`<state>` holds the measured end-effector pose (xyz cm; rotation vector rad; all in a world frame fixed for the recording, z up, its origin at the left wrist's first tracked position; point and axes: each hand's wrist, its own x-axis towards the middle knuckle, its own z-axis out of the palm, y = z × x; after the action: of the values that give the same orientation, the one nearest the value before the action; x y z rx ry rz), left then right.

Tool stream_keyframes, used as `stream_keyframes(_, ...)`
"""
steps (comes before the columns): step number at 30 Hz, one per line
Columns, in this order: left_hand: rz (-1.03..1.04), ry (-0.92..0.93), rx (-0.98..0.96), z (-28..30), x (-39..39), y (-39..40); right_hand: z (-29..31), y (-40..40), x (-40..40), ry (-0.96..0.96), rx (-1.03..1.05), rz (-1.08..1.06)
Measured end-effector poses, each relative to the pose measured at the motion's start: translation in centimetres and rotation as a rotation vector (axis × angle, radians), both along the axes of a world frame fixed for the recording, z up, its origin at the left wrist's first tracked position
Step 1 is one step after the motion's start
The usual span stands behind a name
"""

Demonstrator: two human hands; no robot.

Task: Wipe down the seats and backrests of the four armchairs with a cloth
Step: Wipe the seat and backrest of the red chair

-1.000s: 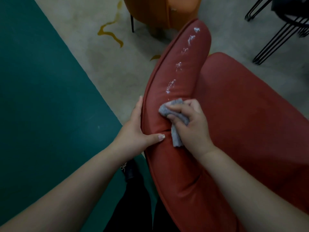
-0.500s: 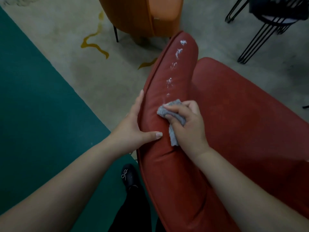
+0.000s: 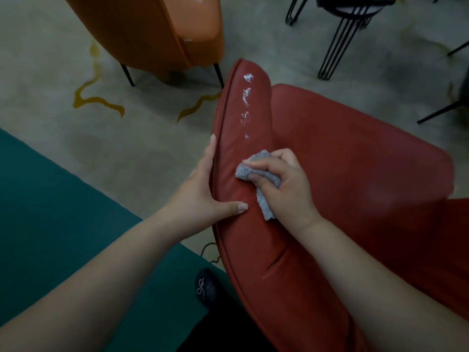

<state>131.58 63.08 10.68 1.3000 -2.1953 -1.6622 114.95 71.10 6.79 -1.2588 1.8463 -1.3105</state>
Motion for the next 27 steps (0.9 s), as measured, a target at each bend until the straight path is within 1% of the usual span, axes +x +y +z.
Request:
stream_keyframes(3,0.002,-0.006,0.002,-0.2,-0.5,-0.8,-0.1,-4.1,-0.7,0.057,0.002,-0.064)
stream_keyframes(7,0.057,-0.050,-0.077,-0.4,-1.5,-1.8,-0.3,-8.3,-2.4,-0.012,-0.027,-0.144)
stream_keyframes(12,0.146,-0.090,-0.170,-0.7,-4.2,-3.3,-0.6,-7.2,-3.2,-0.136,-0.008,-0.130)
stream_keyframes(18,0.366,-0.101,-0.189,-1.8,-6.5,-2.8,-0.6,-9.6,-4.4,-0.180,0.007,-0.180)
stream_keyframes(23,0.374,-0.116,-0.228,-2.2,-6.2,-2.6,-0.6,-10.2,-5.5,-0.229,0.012,-0.136)
stream_keyframes(27,0.360,-0.130,-0.251,-2.3,-6.2,-2.6,-0.8,-9.9,-5.3,-0.203,-0.033,-0.050)
